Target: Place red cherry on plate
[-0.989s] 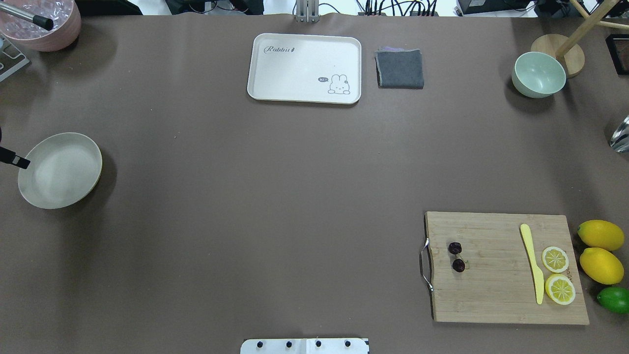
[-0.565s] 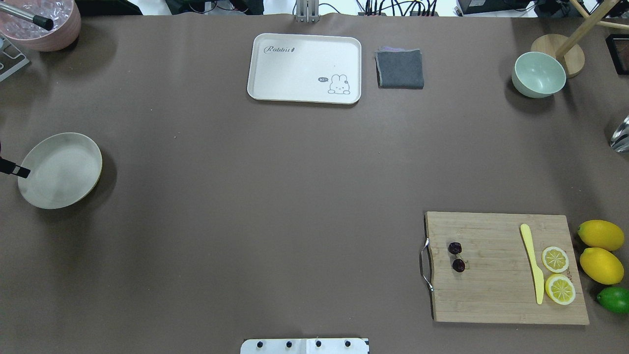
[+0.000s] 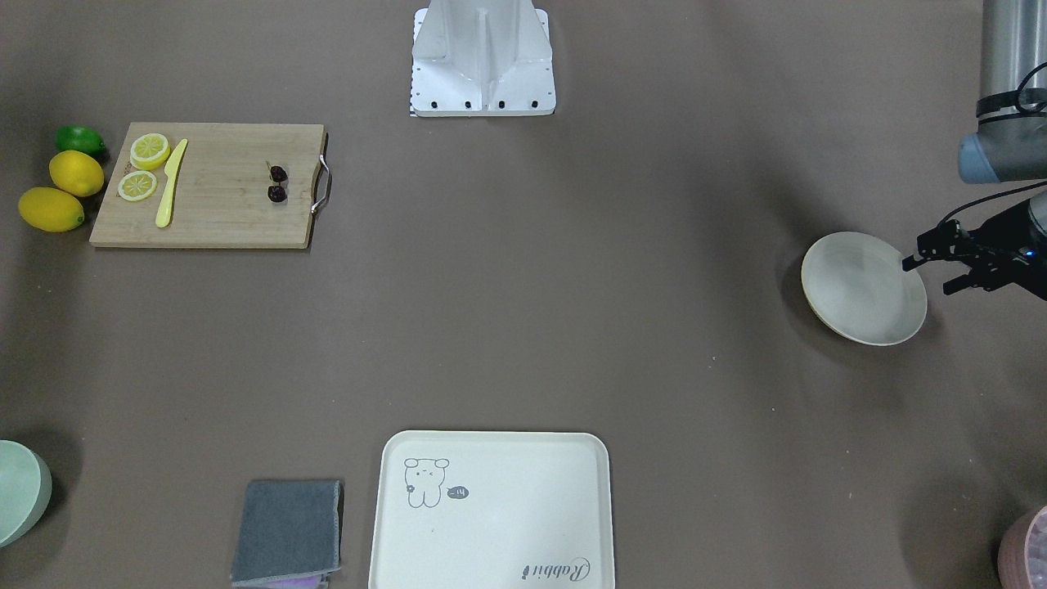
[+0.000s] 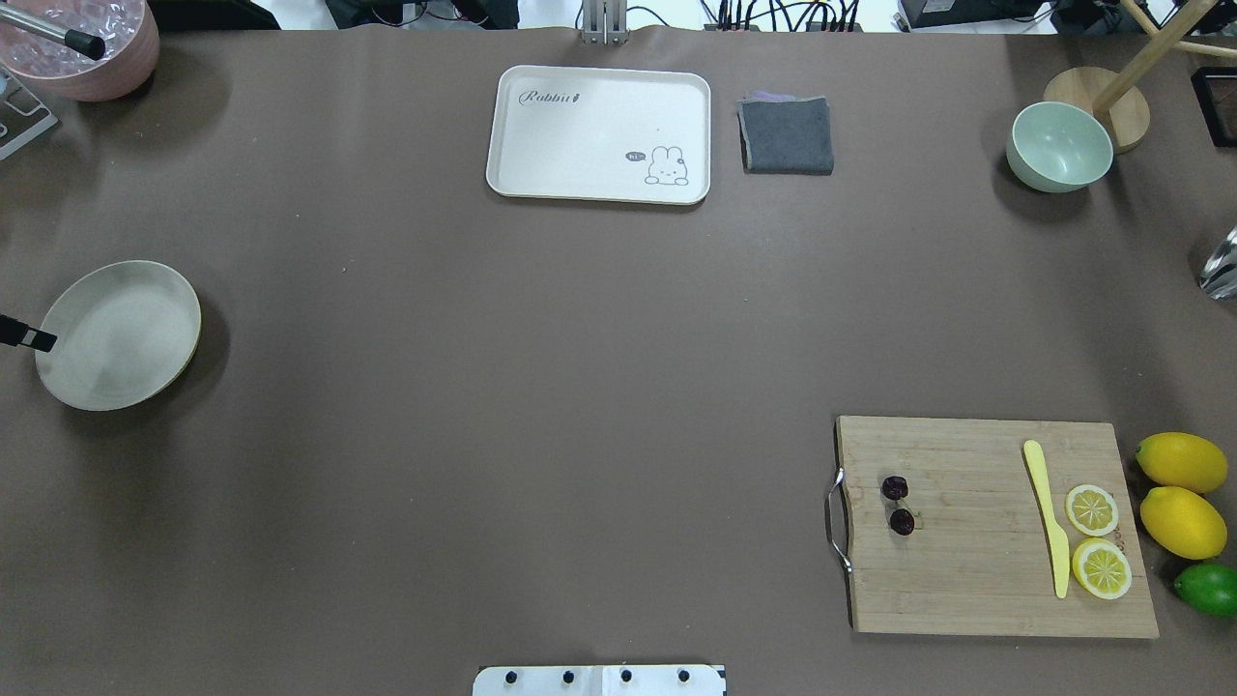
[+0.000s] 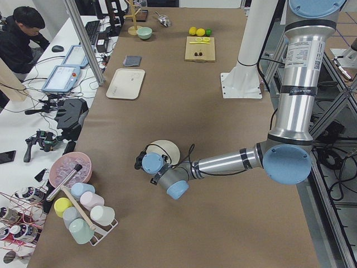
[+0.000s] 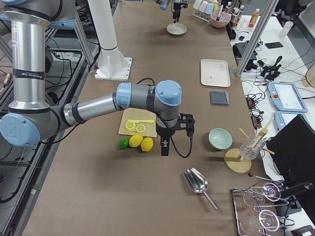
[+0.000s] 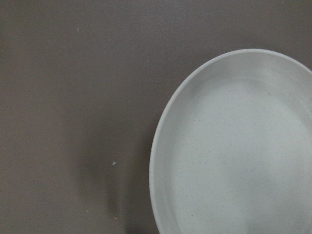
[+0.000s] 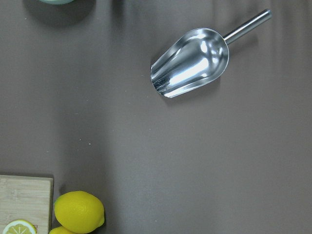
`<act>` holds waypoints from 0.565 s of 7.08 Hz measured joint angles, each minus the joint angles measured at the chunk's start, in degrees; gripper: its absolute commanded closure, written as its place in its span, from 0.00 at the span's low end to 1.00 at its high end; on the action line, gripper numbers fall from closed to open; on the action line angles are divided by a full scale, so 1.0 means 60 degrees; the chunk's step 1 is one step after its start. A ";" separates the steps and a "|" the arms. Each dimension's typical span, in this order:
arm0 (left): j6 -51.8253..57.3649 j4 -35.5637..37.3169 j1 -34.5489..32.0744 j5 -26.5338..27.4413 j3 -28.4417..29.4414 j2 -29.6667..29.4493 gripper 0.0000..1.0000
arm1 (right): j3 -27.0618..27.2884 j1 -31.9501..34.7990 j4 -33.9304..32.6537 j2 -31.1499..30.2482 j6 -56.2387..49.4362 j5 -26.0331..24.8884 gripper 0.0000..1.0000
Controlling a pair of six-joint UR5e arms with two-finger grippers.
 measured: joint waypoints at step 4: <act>-0.0098 -0.0336 0.0194 0.0514 -0.0007 0.0021 0.87 | -0.0006 0.0021 -0.0007 -0.0002 -0.0007 0.0006 0.00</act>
